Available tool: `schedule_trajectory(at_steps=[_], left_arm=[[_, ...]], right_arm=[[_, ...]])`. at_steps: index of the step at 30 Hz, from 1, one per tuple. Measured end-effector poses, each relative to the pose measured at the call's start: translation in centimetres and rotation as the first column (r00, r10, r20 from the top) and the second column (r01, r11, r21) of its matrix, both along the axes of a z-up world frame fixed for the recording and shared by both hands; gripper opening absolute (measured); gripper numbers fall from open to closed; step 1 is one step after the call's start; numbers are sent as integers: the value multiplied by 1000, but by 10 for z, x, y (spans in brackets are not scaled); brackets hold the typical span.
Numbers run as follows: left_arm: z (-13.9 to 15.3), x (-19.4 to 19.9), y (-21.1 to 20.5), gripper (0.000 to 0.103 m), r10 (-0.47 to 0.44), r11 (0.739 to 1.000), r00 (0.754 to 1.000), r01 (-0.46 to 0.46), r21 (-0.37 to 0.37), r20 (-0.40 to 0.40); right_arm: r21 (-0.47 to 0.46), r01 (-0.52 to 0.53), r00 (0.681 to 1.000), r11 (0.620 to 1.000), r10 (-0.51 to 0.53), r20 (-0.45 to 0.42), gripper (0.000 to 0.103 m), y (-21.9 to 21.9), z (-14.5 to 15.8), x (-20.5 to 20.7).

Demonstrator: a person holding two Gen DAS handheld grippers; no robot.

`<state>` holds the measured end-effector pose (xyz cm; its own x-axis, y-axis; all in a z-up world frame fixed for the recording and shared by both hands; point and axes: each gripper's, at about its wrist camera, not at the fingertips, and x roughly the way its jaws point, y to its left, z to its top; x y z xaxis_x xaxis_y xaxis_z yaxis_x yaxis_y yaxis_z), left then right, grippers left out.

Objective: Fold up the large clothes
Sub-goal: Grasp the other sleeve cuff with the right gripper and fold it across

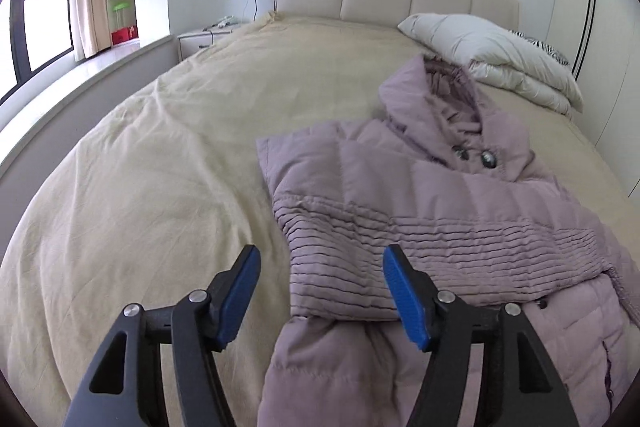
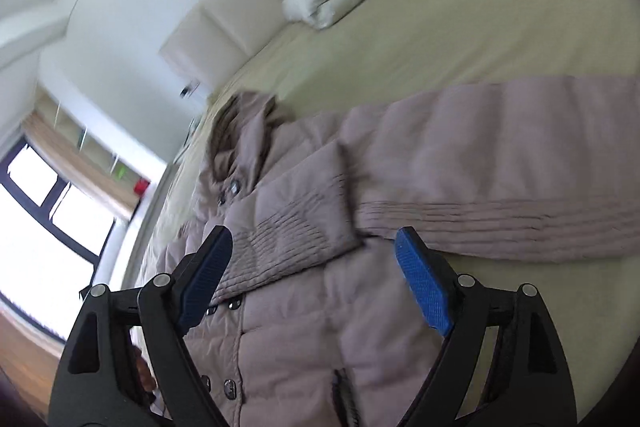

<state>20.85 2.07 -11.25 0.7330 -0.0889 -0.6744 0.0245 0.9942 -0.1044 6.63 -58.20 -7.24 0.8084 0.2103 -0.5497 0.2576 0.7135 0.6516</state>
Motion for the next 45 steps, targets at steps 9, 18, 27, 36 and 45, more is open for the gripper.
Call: schedule_trajectory(at_steps=[9,18,27,36,45], left_arm=[[16,-69,-64,84,-185,980,983,185,-68,11],[4,-89,-76,84,-222,969,973,213,-123,-66],[13,-86,-46,84,-179,960,983,164,-229,-45],[17,-87,7,84,-103,948,994,92,-305,-23],[2,-83,65,84,-15,947,999,-1,-322,-46]], right_arm=[[354,697,700,623,-699,-148,77,-165,-82,-199],[378,686,702,622,-703,-117,50,-229,-89,-169],[36,525,847,850,-526,76,20,-195,23,-122],[-426,-27,978,904,112,176,20,53,121,64],[-382,-406,909,830,412,-71,24,260,14,175]])
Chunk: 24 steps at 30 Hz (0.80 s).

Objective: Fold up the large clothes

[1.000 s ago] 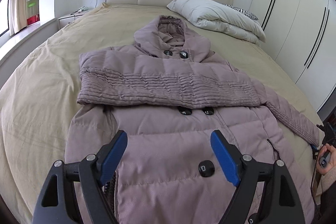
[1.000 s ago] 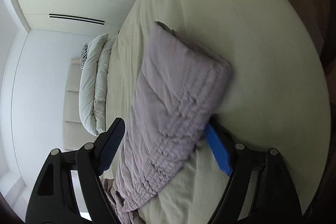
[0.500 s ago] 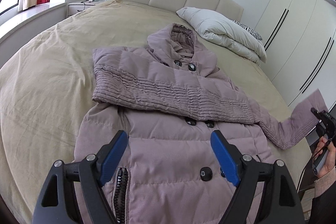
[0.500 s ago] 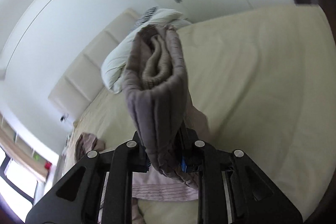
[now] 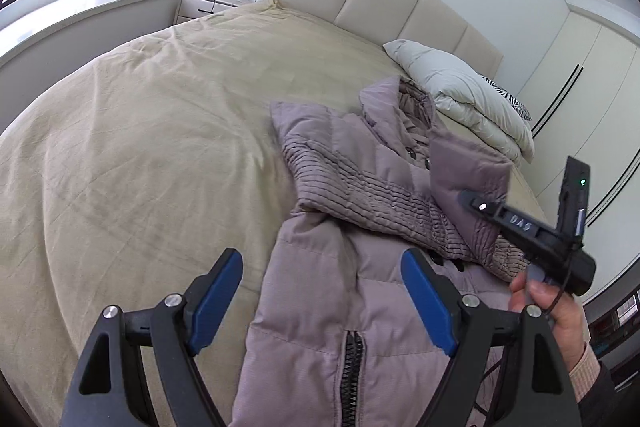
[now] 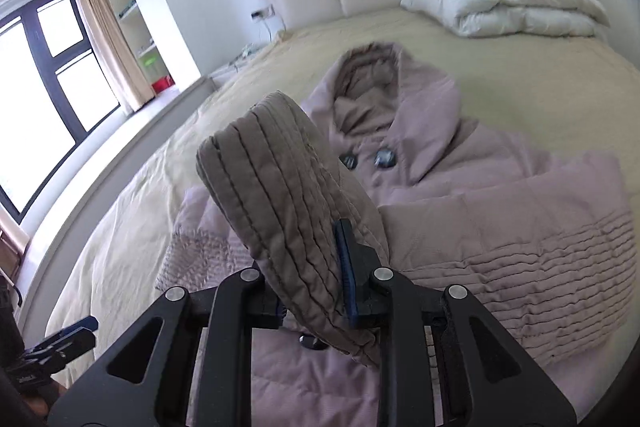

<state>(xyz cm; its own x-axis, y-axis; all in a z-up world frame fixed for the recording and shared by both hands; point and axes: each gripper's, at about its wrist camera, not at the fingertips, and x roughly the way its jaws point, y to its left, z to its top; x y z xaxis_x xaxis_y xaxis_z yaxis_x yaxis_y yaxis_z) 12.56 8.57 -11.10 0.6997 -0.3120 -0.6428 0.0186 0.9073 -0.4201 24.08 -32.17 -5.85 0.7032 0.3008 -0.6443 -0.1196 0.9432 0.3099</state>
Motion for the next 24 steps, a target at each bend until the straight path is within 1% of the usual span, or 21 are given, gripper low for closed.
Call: schedule_trajectory(at_steps=[1,2,3,4,5,6,7,9,10,12,15,16,18,19,20,21,23,24], left_arm=[[-2,1,3,84,5,1000,1000,-5,-4,-4],[-3,2,5,84,10,1000,1000,-10,-7,-4],[-3,3,6,84,15,1000,1000,-15,-10,-2],[-2,4,7,84,21,1000,1000,-21,-12,3],[-1,5,7,84,30,999,1000,-30,-14,10],[2,8,8,84,35,999,999,-34,-17,14],[5,11,6,84,34,999,999,-34,-20,19],[12,17,-2,84,20,1000,999,-19,-9,37],[16,21,-9,84,4,1000,999,-5,5,47],[24,32,-27,84,-32,999,997,31,29,63],[32,47,-56,84,-74,997,993,71,33,87],[34,52,-63,84,-78,997,993,75,32,93],[38,59,-74,84,-81,997,992,79,22,99],[40,62,-79,84,-85,996,991,84,19,102],[40,65,-86,84,-97,995,990,94,30,101],[38,70,-95,88,-120,992,989,115,61,88],[23,82,-115,89,-151,975,989,149,168,-2],[15,86,-120,89,-145,969,989,150,196,-36]], right_arm=[[5,-19,999,1000,20,-34,31,10,-15,7],[16,-41,998,999,42,-51,45,27,-29,6],[30,-62,996,998,64,-64,53,39,-38,-2],[37,-70,995,997,73,-66,64,55,-47,-9],[45,-71,996,996,73,-53,69,60,-48,-13],[55,-76,996,996,78,-33,71,62,-48,-18],[63,-98,995,993,100,-27,73,76,-50,-28],[72,-124,990,990,128,-61,73,74,-42,-43],[82,-121,989,989,127,-72,73,66,-39,-48],[133,-103,992,986,112,-64,73,33,-15,-64],[213,-107,994,971,112,-11,73,-2,10,-90],[220,-133,991,967,136,2,74,-6,15,-92],[190,-203,978,961,208,-7,75,-3,21,-95],[177,-212,976,961,216,-3,75,-5,24,-99],[188,-191,981,964,191,17,74,-14,26,-101],[215,-152,988,965,150,26,74,-28,26,-101],[268,-9,1000,963,8,3,75,-68,21,-101],[287,60,998,956,-61,-4,75,-89,18,-102]])
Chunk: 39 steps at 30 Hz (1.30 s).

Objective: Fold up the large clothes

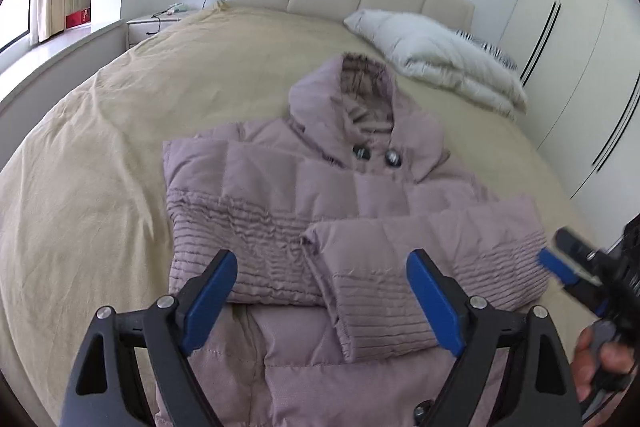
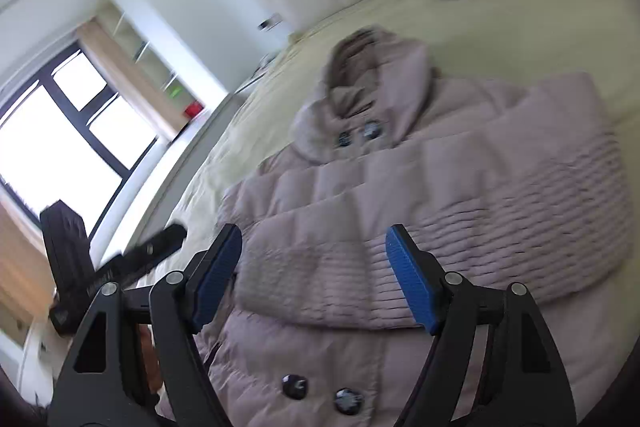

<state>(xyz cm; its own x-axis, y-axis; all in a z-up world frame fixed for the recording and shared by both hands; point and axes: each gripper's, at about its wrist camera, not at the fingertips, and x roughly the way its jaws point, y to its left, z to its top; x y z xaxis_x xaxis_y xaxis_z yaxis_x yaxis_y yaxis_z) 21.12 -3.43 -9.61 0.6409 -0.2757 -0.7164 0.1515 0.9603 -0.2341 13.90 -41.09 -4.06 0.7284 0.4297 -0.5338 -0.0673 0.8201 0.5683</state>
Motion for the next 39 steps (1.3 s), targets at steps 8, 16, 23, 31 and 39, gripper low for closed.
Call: schedule_trajectory(at_steps=[8,16,23,31,39], left_arm=[[-45,21,-27,48,-45,999,993,44,-13,-111],[-18,17,-23,11,-57,998,998,58,21,-41],[-25,30,8,13,27,999,1000,-27,26,-13],[-39,33,25,36,58,997,998,-56,49,-22],[16,83,21,72,62,995,995,-68,70,82]], right_arm=[[18,234,969,972,-232,-88,75,-104,-37,-26],[-4,236,969,972,-236,-74,75,-111,-48,-22],[-50,238,971,970,-238,-2,74,-111,-17,-5],[-294,112,973,949,-165,-162,75,-87,-80,52],[-212,170,985,962,-171,18,75,-99,-8,47]])
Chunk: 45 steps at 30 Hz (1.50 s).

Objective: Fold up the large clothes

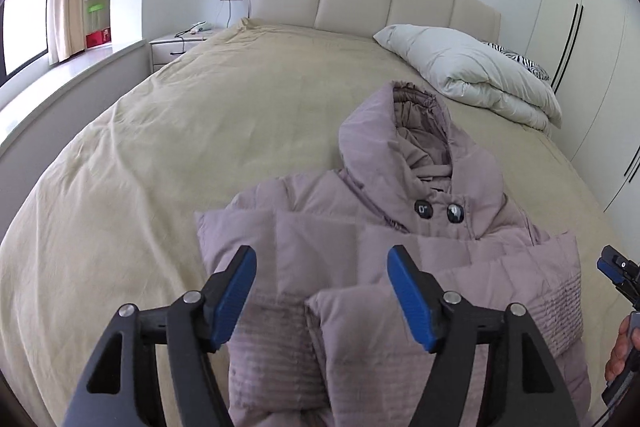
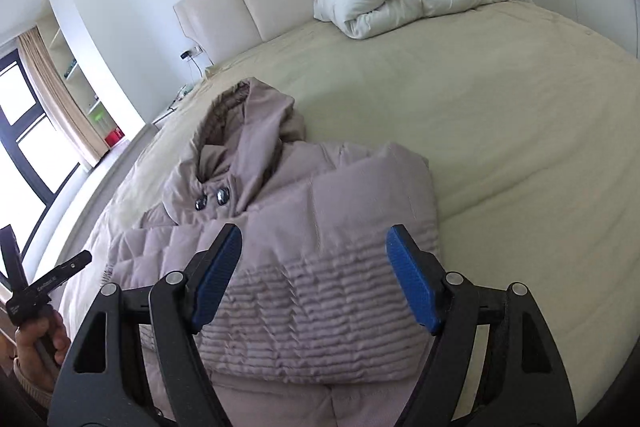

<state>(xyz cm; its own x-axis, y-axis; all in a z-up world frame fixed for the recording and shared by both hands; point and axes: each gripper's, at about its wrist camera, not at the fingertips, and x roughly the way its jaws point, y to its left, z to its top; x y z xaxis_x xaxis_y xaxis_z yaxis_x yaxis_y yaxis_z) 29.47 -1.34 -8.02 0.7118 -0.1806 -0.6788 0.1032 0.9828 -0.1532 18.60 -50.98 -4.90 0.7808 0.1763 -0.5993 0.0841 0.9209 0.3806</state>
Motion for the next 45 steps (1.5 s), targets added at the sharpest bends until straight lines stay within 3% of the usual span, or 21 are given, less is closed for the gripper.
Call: schedule_trajectory(at_steps=[2,7,9,12,16,17,18,19,21,24,26,28,29,31,36,39,40,41,42,43,45], left_arm=[[4,34,-17,81,-32,999,999,32,29,-14],[7,119,-69,83,-49,992,999,51,114,-20],[4,151,-88,83,-49,988,998,53,144,-34],[-5,192,-115,83,-46,975,998,53,216,-41],[-36,246,-136,84,-44,965,988,80,249,-147],[-44,257,-133,78,-26,972,984,66,224,-175],[-50,265,-128,61,-16,981,980,54,187,-199],[-53,270,-123,55,-16,989,976,47,142,-217],[-53,267,-115,37,-24,996,976,41,75,-218],[-43,246,-116,18,-65,992,985,81,93,-158],[-32,230,-113,15,-87,991,990,98,96,-111],[-24,217,-110,13,-99,990,993,106,97,-69],[-20,210,-108,13,-101,990,994,105,94,-52],[-11,194,-107,12,-116,988,993,115,99,-1],[4,153,-110,12,-178,977,977,161,136,120],[10,134,-104,12,-213,975,962,197,106,172],[12,129,-101,12,-221,974,957,206,97,190],[13,124,-97,12,-220,974,954,203,97,204],[13,121,-94,12,-215,975,954,200,93,208],[12,120,-90,12,-212,977,957,199,81,200],[10,117,-81,11,-197,980,964,190,54,181]], right_arm=[[21,-27,1000,999,27,-1,75,3,6,20],[24,-84,996,996,85,-24,75,22,-1,87],[11,-85,993,996,85,-80,75,29,-18,114],[-11,-92,968,996,87,-234,75,37,-72,145],[-119,-92,989,989,76,-130,76,53,-89,132],[-119,-87,991,989,74,-112,76,53,-90,130],[-109,-85,992,990,74,-102,76,51,-91,129],[-95,-84,992,992,74,-100,76,50,-92,129],[-88,-83,993,993,75,-96,76,49,-93,129],[-103,-83,992,991,72,-99,76,49,-91,130],[-46,-84,994,995,80,-77,76,44,-78,126],[95,-68,998,993,67,16,77,33,-52,124],[104,-57,997,993,51,53,82,33,-37,129],[34,-47,996,998,45,78,97,42,-15,159],[-55,-68,997,996,66,-41,97,77,-5,264],[-118,-96,985,988,78,-152,96,109,-15,320],[-145,-79,980,986,50,-194,92,114,-21,336],[-158,-63,973,985,25,-228,69,115,-27,348],[-142,-45,966,989,7,-260,56,112,-32,356],[-94,-21,958,995,-7,-286,34,105,-36,358],[-47,2,960,999,-15,-281,19,95,-35,351]])
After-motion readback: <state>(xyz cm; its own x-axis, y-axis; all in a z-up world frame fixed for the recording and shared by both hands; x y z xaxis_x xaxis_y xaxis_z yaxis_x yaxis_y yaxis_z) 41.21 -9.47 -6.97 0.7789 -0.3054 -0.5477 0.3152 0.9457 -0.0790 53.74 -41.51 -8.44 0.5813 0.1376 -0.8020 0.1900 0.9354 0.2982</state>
